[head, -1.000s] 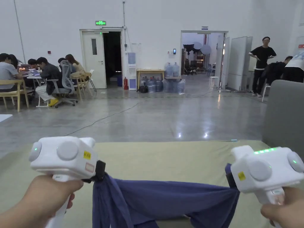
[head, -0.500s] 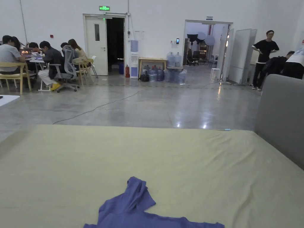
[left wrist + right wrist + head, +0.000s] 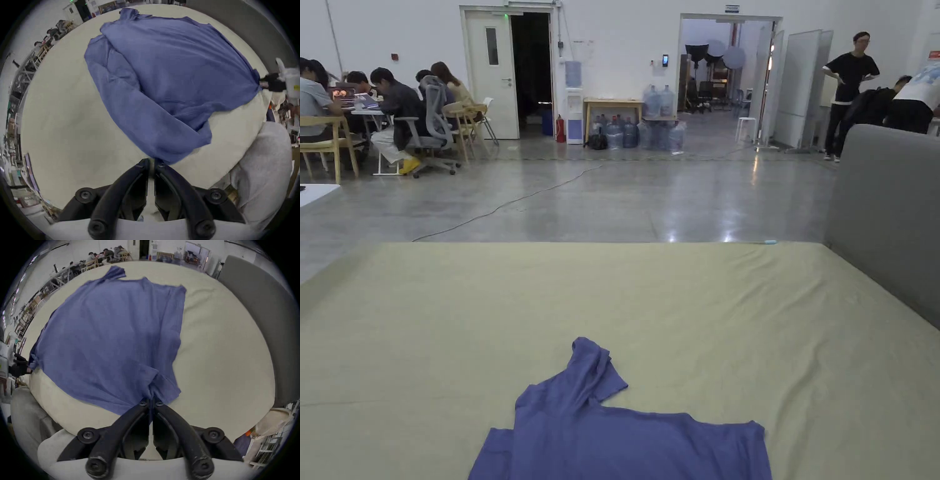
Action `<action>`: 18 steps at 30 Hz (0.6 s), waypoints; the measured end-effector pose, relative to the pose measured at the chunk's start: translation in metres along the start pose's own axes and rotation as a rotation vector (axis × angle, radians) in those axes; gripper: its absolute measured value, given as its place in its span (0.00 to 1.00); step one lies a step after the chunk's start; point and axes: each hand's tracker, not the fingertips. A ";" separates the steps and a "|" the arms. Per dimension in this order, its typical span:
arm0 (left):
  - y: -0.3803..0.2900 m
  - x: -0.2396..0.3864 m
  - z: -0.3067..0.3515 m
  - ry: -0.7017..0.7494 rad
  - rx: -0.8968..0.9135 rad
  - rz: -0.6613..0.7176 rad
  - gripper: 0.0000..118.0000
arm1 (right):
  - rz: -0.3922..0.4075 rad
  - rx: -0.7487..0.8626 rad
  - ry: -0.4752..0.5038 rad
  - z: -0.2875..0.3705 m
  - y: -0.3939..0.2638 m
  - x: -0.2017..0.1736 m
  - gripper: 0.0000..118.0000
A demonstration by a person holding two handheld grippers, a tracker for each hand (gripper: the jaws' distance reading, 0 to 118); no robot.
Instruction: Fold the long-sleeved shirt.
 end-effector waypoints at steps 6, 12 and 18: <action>0.009 -0.009 0.045 -0.039 0.069 0.068 0.01 | -0.043 0.018 0.005 0.024 0.015 0.016 0.28; 0.011 -0.007 0.151 -0.085 0.361 0.134 1.00 | -0.177 0.335 0.162 0.147 0.019 0.038 0.90; 0.026 0.015 0.133 -0.104 0.355 0.140 0.68 | -0.204 0.316 0.186 0.146 0.013 0.007 0.00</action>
